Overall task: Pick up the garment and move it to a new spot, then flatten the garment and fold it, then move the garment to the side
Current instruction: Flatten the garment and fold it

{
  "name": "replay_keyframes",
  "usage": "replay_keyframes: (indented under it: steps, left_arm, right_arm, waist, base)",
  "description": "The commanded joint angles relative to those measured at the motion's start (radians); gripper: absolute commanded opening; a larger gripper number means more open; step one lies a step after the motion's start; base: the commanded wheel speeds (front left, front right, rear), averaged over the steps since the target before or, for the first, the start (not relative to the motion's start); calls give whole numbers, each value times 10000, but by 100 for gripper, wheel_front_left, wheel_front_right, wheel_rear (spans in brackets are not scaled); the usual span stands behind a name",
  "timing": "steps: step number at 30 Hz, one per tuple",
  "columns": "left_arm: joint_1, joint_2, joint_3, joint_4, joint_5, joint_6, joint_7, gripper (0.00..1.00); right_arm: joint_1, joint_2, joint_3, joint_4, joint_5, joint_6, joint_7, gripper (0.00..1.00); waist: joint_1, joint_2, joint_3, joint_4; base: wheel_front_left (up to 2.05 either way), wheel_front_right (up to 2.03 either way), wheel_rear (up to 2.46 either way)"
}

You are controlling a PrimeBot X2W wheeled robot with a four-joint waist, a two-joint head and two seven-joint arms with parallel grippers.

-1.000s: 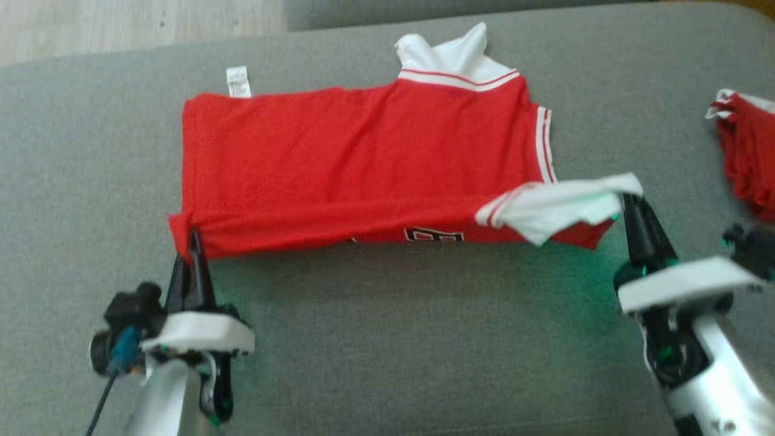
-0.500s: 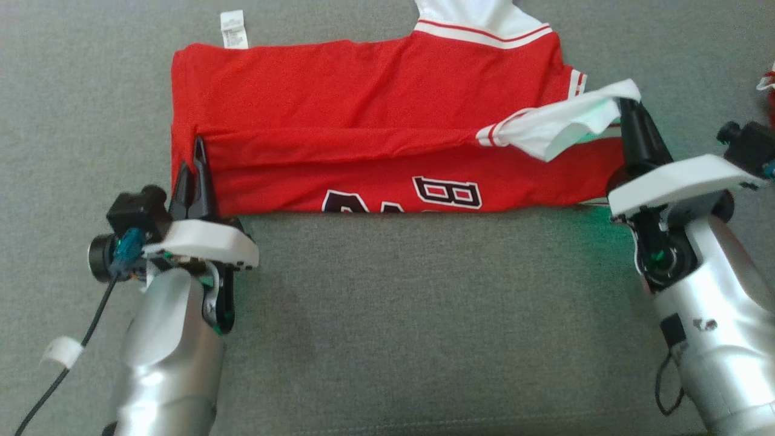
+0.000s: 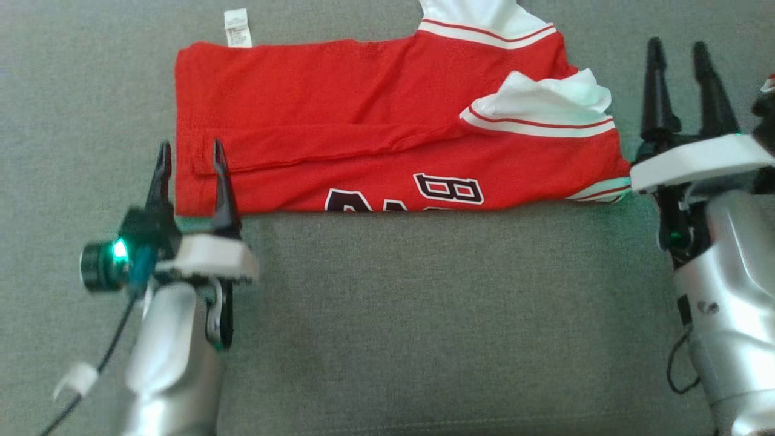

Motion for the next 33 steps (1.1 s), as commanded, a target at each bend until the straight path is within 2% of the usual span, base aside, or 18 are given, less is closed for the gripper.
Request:
replay_keyframes:
  steps: [1,9,14,19,24,33]
  left_arm:
    - [705,206,414,-709,159,40,-53,100]
    - [2599,201,311,-1556,-138,223,-53,100]
    - [3647,200,141,-1830,-403,349,-53,100]
    - [4338,200,-94,-1826,-799,399,-53,100]
    - [4139,199,-290,-1806,-1011,463,-53,100]
    - [2448,199,-279,-1147,-1355,51,-53,100]
  right_arm:
    - [829,389,-467,-694,-972,33,-105,100]
    - [2601,1167,-1279,-1330,-2907,33,-107,100]
    - [3665,1390,-1414,-1500,-3250,33,-107,100]
    - [4356,1453,-1393,-1409,-3104,33,-108,100]
    - [4428,1459,-1249,-1442,-3074,33,-108,100]
    - [3474,1461,-1493,-940,-3310,33,-108,100]
  waist:
    - [0,0,-290,29]
    - [0,0,-1123,41]
    - [0,0,-1732,81]
    - [0,0,-2057,80]
    - [0,0,-1967,134]
    - [0,0,-938,144]
  base:
    - [0,0,0]
    - [0,0,0]
    - [0,0,0]
    - [0,0,0]
    - [0,0,0]
    - [0,0,0]
